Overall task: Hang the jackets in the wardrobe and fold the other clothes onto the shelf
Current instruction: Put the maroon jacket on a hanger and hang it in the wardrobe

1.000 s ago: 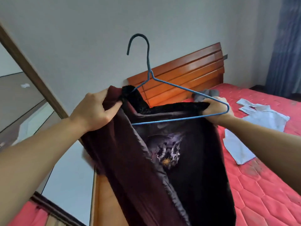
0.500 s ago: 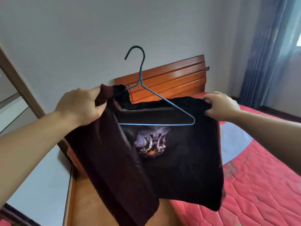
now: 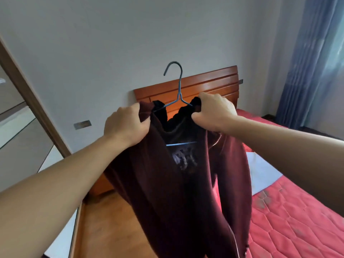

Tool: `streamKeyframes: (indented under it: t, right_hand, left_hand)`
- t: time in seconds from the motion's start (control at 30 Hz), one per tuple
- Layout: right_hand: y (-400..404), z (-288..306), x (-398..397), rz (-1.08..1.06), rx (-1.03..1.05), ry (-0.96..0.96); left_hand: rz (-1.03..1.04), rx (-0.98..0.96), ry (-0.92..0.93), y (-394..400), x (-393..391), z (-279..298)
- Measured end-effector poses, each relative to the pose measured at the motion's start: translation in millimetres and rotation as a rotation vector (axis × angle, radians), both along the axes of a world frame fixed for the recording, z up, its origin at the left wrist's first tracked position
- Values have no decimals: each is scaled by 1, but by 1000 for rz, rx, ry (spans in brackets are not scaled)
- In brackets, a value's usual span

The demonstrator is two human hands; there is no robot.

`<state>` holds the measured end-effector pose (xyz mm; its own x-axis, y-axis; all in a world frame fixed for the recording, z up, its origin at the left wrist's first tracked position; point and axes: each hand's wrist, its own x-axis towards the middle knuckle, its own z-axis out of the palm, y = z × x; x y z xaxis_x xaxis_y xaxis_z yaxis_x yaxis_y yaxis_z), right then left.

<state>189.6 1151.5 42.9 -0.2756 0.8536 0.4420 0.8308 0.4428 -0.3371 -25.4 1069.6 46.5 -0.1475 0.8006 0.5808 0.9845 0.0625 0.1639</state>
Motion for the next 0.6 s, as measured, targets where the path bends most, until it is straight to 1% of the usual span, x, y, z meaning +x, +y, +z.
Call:
streamKeyframes:
  t: [0.13, 0.2, 0.3, 0.33, 0.37, 0.4, 0.43, 0.47, 0.53, 0.6]
  right_hand:
    - [0, -15, 10, 65, -54, 28]
    - [-1, -19, 16, 86, -71, 15]
    - [-5, -10, 31, 215, -187, 43]
    - [-8, -2, 37, 232, -212, -6]
    - [-11, 8, 41, 200, -190, -112]
    - [-13, 18, 44, 135, -107, -243]
    - [-15, 28, 44, 90, -19, -327]
    - [-16, 36, 40, 100, 22, -333]
    - [-16, 47, 22, 225, -23, -210]
    - [-17, 53, 1, 381, -194, -2]
  left_hand:
    - [-103, 107, -137, -7, -1, -2]
    - [-147, 148, -162, -10, 1, -2]
    - [-155, 183, -186, -14, -3, 0]
    - [-142, 190, -194, -15, -6, 1]
    - [-130, 192, -197, -16, -8, 2]
    - [-127, 191, -195, -18, -7, 3]
    - [-131, 193, -189, -19, -5, 5]
    - [-134, 196, -184, -20, -3, 7]
    - [-140, 195, -168, -22, 0, 10]
    - [-155, 180, -159, -26, 0, 11]
